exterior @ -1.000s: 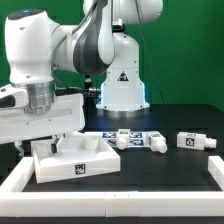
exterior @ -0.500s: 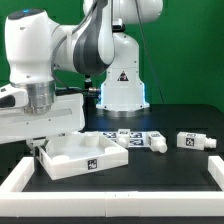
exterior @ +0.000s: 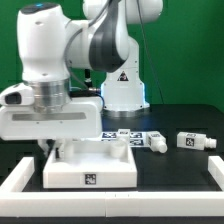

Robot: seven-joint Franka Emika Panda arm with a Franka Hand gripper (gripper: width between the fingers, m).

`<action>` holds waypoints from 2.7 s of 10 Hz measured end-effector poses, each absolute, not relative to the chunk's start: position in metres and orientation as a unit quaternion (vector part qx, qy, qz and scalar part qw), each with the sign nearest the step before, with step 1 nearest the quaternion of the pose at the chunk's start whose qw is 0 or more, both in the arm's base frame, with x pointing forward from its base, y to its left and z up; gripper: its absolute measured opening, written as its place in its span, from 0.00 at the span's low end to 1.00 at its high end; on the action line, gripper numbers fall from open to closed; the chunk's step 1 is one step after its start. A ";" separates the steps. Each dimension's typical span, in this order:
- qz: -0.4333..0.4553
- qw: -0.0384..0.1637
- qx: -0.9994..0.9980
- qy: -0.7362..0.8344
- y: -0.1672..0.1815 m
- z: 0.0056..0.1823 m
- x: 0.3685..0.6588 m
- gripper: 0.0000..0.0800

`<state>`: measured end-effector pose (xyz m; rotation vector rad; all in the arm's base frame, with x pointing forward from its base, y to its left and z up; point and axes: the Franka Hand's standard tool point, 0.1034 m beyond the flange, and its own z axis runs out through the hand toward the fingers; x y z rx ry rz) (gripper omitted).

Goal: Assemble one leg

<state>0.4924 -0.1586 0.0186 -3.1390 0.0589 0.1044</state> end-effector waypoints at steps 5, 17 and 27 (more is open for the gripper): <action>0.041 -0.008 -0.998 0.036 -0.058 0.010 0.551 0.07; 0.081 -0.005 -0.997 0.012 -0.033 0.010 0.552 0.07; 0.097 -0.016 -0.995 0.011 -0.018 0.015 0.552 0.38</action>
Offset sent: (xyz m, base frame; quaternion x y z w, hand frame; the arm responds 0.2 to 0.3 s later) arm 0.0572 0.0673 -0.0028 -0.0397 0.0203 -0.0212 0.9988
